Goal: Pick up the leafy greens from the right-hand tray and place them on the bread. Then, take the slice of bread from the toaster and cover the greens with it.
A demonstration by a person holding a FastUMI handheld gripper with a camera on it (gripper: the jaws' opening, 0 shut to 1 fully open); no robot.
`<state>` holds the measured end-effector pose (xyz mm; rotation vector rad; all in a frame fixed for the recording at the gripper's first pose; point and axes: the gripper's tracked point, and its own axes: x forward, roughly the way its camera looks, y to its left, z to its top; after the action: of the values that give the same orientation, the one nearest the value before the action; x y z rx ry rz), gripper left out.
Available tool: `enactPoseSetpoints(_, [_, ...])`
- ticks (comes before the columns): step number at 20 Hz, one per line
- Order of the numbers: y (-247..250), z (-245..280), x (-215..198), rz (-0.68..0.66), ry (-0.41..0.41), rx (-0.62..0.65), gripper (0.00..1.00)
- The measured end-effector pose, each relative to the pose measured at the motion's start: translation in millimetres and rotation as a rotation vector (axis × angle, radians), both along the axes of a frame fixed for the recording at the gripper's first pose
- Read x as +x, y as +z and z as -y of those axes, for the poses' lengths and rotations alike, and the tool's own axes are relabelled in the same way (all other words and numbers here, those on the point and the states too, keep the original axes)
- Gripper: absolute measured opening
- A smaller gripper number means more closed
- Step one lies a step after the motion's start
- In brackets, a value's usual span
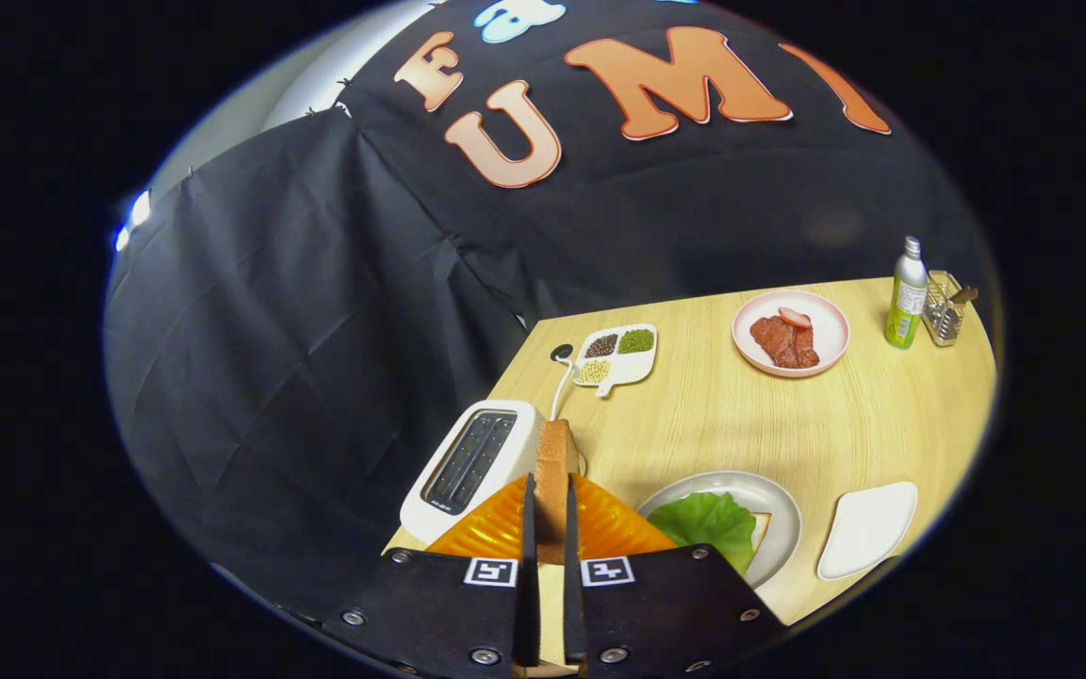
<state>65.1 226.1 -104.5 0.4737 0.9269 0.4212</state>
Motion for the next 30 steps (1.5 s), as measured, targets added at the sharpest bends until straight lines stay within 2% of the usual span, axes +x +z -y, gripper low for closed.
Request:
enactPoseSetpoints(11, [-83,34,-32,-0.132,-0.022,0.029,0.1])
enactPoseSetpoints(17, [-134,61,-48,-0.183,-0.015,-0.029,0.1])
enactPoseSetpoints(21, [-139,69,-48,-0.18,-0.036,-0.016,0.11])
enactPoseSetpoints(24, [-148,85,-41,-0.152,-0.058,-0.081,0.14])
enactPoseSetpoints(27, [-159,109,-29,-0.101,-0.109,-0.227,0.31])
enactPoseSetpoints(30, [-149,125,-16,-0.02,-0.155,-0.27,0.39])
